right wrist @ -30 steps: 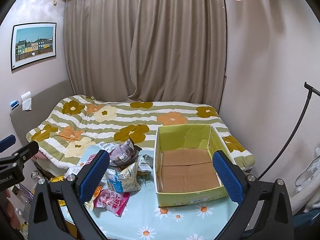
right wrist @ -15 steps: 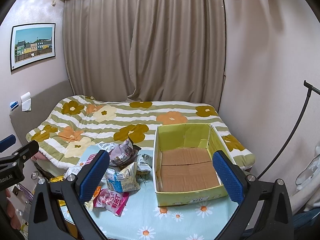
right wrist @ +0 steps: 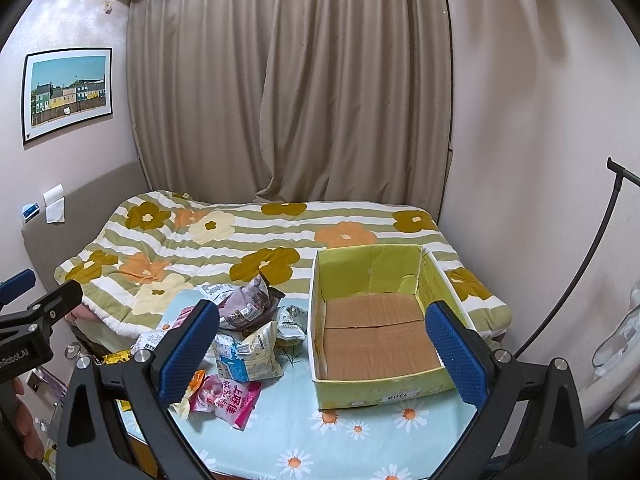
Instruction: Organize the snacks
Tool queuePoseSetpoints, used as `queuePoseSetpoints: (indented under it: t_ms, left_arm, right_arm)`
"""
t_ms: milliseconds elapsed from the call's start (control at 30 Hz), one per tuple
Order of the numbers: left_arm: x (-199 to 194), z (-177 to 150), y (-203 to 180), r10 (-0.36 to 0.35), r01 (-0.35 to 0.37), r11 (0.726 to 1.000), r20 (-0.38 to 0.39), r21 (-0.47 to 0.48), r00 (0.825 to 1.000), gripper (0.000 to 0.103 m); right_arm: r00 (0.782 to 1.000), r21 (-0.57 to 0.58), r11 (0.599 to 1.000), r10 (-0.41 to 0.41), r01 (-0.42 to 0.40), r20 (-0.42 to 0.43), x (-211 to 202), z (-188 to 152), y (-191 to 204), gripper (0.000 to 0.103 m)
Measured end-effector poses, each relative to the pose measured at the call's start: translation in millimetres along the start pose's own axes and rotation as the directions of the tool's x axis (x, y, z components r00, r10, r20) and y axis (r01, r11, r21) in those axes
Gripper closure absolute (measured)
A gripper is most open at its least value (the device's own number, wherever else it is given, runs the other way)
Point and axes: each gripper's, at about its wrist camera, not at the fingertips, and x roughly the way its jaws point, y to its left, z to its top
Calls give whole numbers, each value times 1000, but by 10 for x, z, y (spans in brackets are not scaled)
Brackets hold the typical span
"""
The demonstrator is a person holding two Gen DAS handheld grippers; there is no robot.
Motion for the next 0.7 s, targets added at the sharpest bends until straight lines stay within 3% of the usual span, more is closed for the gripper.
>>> queuePoseSetpoints:
  t_ms: [700]
  left_arm:
    - [-22, -79, -82, -9, 8, 1000, -25, -15, 1000, 0]
  right_arm:
    - [1000, -2, 1000, 0, 0, -27, -55, -8, 88, 0]
